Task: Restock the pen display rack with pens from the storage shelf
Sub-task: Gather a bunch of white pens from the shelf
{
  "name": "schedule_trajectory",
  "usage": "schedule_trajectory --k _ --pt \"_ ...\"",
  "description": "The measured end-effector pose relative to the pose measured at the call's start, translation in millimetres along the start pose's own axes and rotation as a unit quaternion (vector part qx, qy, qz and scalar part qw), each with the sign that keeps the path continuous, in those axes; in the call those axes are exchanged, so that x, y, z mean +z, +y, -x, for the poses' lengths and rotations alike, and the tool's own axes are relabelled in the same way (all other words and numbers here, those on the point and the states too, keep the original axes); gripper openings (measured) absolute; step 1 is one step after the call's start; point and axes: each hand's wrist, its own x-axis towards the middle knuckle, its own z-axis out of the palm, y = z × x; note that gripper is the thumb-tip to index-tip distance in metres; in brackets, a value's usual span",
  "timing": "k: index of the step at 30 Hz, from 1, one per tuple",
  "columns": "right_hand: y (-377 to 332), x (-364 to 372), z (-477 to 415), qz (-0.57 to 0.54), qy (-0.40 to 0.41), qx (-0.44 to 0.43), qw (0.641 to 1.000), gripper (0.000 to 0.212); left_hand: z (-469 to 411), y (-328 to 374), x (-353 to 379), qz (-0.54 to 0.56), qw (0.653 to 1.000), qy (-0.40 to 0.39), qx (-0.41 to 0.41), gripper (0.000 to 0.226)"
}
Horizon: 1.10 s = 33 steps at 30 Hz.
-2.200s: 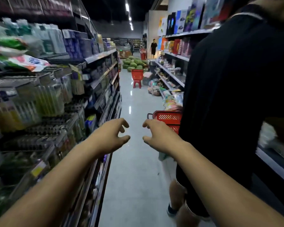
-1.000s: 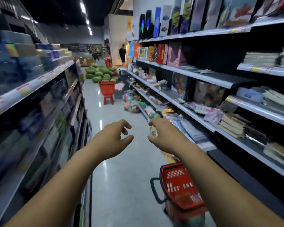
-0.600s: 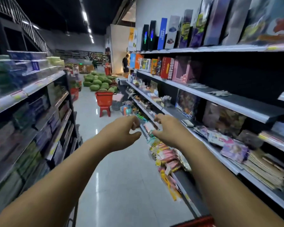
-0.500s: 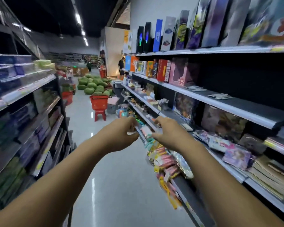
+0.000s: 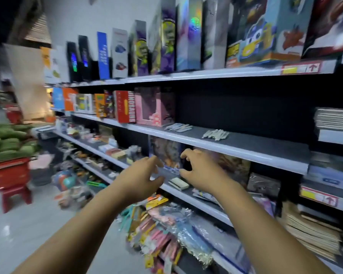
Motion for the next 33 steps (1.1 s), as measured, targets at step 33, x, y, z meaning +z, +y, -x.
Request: schedule_trajectory --k 33 --pt "382.6 48.9 -395.4 0.019 0.115 0.374 0.92 0.03 -610.9 -67.8 247.3 0.063 0.943 -0.228 0.234 0.1"
